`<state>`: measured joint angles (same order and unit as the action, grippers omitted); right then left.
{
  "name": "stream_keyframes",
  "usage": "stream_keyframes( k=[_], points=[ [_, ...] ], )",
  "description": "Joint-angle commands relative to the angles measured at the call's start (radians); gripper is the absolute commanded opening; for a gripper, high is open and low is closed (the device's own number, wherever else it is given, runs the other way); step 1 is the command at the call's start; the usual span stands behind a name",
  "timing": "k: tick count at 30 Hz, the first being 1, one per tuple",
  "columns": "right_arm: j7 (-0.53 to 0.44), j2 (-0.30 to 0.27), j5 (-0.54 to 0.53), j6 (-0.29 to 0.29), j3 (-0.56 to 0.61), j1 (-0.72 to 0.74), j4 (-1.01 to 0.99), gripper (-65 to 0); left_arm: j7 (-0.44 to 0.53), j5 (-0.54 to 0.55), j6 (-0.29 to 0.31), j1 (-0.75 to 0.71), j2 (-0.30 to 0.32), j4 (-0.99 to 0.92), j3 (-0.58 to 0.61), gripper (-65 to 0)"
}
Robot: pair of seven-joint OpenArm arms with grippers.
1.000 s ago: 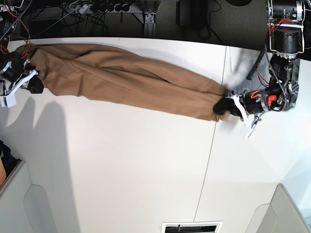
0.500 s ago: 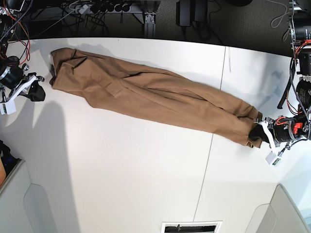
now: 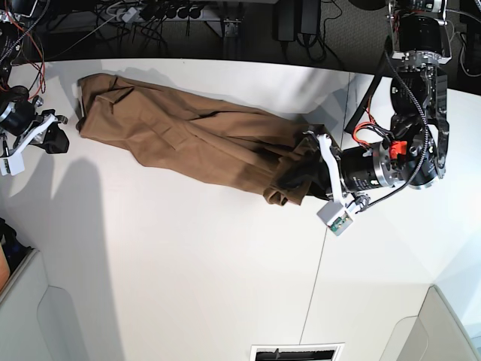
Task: Layout the t-shirt on the table in an organized manner, then fold the t-shirt properly
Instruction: 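Fold the strip end with the left gripper toward the right gripper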
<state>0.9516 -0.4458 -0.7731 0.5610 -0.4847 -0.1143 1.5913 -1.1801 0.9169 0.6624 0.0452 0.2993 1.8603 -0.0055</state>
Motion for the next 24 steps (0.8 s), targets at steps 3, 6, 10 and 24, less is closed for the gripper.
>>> stream_keyframes(
  k=[3,6,10,24],
  points=[
    [-0.015,-0.016,-0.016,0.003,-0.009,-0.018,0.018,-43.2,0.042,-0.039,0.005,0.018,-0.026,-0.032,0.063,-65.0],
    [-0.015,-0.010,-0.021,0.003,-0.009,-0.034,0.018,-32.5,0.105,-0.102,0.005,0.019,-0.039,-0.105,0.133,-52.2],
    [0.000,-0.011,-0.050,0.004,-0.009,-0.056,0.018,-31.8,0.129,-0.099,0.003,0.018,-0.039,-0.133,0.219,-25.9],
    [0.029,0.066,-0.042,0.004,-0.012,-0.150,0.018,-20.4,0.124,-0.010,0.004,0.074,-0.165,-0.133,0.285,-25.5]
  ],
)
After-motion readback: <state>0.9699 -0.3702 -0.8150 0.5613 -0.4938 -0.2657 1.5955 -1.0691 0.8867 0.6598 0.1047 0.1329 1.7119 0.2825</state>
